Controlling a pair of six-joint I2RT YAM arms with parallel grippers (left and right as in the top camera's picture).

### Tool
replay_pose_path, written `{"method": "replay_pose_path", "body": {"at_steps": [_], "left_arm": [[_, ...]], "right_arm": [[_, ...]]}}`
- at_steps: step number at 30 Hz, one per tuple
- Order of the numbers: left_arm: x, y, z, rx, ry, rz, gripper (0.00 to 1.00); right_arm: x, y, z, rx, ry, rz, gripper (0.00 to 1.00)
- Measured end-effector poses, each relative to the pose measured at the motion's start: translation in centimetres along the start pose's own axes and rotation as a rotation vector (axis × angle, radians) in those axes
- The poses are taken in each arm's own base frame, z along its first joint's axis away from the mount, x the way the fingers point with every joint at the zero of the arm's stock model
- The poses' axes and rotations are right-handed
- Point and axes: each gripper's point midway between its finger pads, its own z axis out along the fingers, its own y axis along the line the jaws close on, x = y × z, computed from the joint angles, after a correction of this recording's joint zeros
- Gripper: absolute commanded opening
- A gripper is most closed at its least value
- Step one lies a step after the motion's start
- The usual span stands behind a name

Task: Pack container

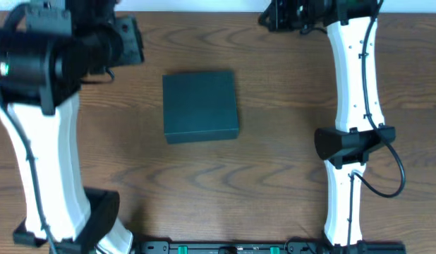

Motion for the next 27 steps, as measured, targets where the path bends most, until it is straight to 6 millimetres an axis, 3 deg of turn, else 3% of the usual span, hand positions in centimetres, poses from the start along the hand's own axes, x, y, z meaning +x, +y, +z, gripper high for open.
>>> {"method": "replay_pose_path", "body": {"at_steps": [4,6,9,16,21,27], "left_arm": [[0.9,-2.2,-3.2,0.049,-0.055,0.057,0.06],[1.9,-3.1,-5.4,0.077,-0.081,0.085,0.06],[4.1,-2.7,-7.2,0.058,-0.078,0.100,0.06],[11.2,2.7,-11.9,-0.079,-0.115,0.021,0.06],[18.3,6.8,-15.4,-0.092,-0.206,-0.062,0.06],[24.5,9.5,-13.8,-0.112,-0.179,-0.122,0.06]], "right_arm": [[2.1,1.9,-1.0,0.003,0.062,-0.040,0.01],[2.8,3.6,-2.7,0.003,0.064,-0.080,0.02],[3.5,5.3,-5.6,0.015,0.043,-0.121,0.01],[4.1,9.2,-12.1,0.023,-0.079,-0.227,0.01],[6.7,11.8,-11.5,0.043,-0.013,-0.292,0.02],[10.9,13.4,-11.7,0.047,0.086,-0.346,0.02]]}}
